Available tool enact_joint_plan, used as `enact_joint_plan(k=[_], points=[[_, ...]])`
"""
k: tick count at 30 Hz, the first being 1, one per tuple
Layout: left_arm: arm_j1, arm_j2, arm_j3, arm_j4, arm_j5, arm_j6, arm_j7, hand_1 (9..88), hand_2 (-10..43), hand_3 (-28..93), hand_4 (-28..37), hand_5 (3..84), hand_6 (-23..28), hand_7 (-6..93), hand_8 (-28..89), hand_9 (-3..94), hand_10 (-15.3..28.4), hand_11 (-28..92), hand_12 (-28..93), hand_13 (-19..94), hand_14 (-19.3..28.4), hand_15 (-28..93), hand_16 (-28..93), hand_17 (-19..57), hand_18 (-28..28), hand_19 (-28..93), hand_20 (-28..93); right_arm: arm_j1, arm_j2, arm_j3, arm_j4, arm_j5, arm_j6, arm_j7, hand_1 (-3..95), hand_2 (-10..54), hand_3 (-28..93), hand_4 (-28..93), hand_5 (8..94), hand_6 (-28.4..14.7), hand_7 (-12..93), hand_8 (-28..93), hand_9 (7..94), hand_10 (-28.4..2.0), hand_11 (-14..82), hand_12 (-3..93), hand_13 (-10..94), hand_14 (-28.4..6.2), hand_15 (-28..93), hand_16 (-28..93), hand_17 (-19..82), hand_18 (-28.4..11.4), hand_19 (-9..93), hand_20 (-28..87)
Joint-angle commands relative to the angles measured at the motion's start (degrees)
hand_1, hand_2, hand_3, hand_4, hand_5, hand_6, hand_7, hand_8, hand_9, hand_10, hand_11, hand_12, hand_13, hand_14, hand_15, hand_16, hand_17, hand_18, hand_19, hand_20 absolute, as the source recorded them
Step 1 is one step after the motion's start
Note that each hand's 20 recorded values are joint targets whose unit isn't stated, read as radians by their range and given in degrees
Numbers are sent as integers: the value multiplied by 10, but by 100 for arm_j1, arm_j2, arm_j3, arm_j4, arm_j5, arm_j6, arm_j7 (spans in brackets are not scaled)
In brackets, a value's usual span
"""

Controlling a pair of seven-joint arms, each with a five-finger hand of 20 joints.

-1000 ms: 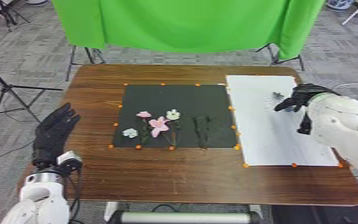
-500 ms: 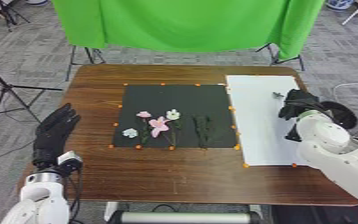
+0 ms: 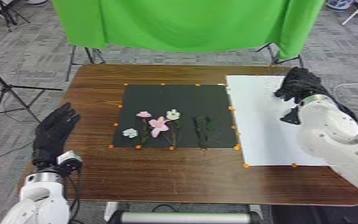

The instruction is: Arrange flowers

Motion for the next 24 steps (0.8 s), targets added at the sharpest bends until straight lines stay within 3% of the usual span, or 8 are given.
enact_joint_plan(k=[1,5,14,23,24], points=[[-49,-9,39,-4,10,-32,39,439,-95,677,-156,459,-17,195,-107,400,101,189,94,364,127,204,-16,117,93,31,211,1933,-612,-1631,-298,573,-501,-786,584,-95,659,-210,789,-4,218,45,893,-91,95,332,926,-11,637,280,673,-131,932,549],[-70,-23,69,0,58,-67,23,438,-95,680,-157,459,-17,195,-107,399,100,188,94,364,126,204,-16,117,93,31,211,2476,-1096,-2291,-63,885,-930,-908,581,-95,659,-207,789,-1,219,46,892,-91,93,328,924,-12,637,282,671,-131,932,552],[-4,-41,40,-5,-5,-36,34,434,-95,680,-157,464,-18,196,-107,400,101,189,94,364,127,204,-16,116,93,32,212,2703,-1863,-2671,491,1190,-1915,-917,576,-95,659,-198,785,2,222,46,891,-94,97,321,922,-15,636,282,668,-133,932,554],[75,-23,25,-84,-9,-16,9,433,-95,679,-156,463,-21,196,-108,401,102,188,94,364,128,204,-15,115,93,33,212,2593,-2001,-2732,662,1235,-2313,-787,572,-95,657,-199,781,3,221,44,885,-102,104,314,917,-19,634,283,660,-137,932,553],[-15,-17,58,-6,-1,-27,-18,433,-95,679,-156,463,-21,196,-108,401,102,188,94,364,128,203,-15,115,94,33,212,2561,-2043,-2708,768,1255,-2319,-810,572,-95,657,-199,781,3,221,43,884,-104,106,312,917,-19,634,283,659,-138,932,552]])
